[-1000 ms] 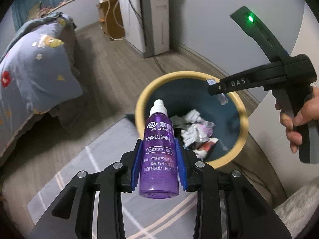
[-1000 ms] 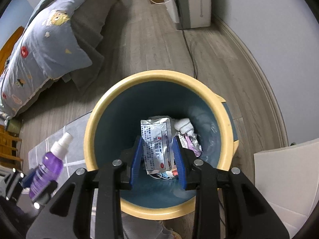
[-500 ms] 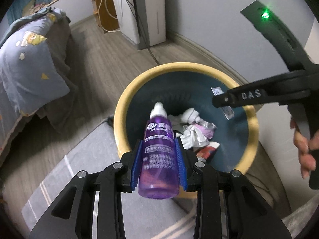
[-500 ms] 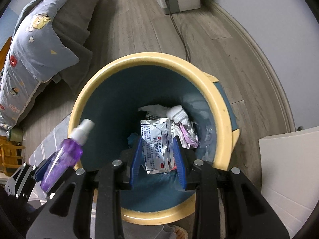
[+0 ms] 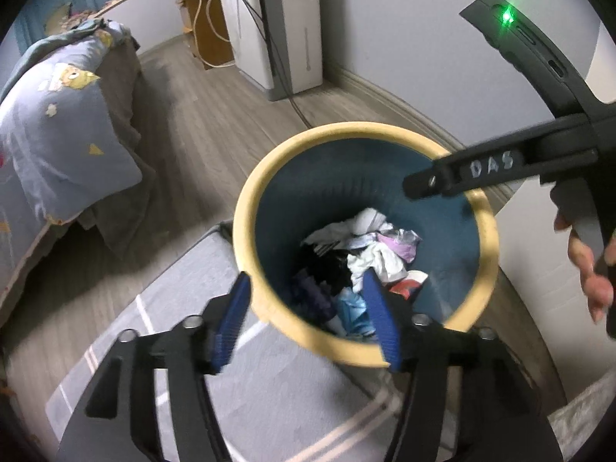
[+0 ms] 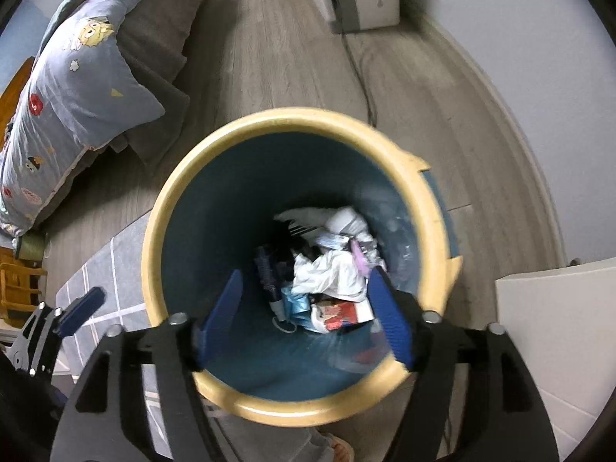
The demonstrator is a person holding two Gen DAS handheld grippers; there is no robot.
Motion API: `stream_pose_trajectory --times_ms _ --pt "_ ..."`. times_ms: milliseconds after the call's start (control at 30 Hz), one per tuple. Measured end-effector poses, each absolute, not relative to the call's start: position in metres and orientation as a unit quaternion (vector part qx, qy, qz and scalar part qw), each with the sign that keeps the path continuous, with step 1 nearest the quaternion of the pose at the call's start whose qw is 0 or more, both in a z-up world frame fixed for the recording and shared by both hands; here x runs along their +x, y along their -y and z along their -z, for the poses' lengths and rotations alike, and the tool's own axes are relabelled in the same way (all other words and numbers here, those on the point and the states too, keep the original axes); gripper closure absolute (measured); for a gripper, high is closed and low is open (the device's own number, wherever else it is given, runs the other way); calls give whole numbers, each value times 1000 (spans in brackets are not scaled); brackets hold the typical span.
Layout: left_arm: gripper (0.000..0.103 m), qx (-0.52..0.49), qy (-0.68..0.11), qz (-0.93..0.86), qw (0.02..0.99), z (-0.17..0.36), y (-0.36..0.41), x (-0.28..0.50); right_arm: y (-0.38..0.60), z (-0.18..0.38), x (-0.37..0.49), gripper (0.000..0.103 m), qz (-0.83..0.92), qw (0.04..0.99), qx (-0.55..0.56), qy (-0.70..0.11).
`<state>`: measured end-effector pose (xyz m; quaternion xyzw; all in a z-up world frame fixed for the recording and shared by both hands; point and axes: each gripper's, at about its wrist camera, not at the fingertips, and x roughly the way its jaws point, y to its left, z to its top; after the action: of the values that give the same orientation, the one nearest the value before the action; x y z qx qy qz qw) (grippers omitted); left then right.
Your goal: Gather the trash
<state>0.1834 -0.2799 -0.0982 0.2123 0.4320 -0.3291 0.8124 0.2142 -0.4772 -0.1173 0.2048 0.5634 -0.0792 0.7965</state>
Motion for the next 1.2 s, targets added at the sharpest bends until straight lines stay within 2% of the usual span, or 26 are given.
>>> stream_pose_trajectory --times_ms 167,200,300,567,767,967,1200 --pt "15 199 -426 316 824 70 257 165 476 90 185 7 87 815 198 -538" --pt "11 190 -426 313 827 64 253 161 475 84 179 6 86 818 197 -533" --pt "8 165 -426 309 834 45 240 147 471 67 159 6 91 832 181 -517" --pt "5 142 -400 273 863 9 216 107 455 46 102 6 93 860 87 -494" --pt "5 122 -403 265 868 5 212 91 454 24 69 6 80 883 94 -454" --pt "5 111 -389 261 877 2 207 82 435 27 60 6 66 877 69 -471" --pt "5 115 -370 240 890 -1 196 81 426 18 52 6 71 888 62 -449"
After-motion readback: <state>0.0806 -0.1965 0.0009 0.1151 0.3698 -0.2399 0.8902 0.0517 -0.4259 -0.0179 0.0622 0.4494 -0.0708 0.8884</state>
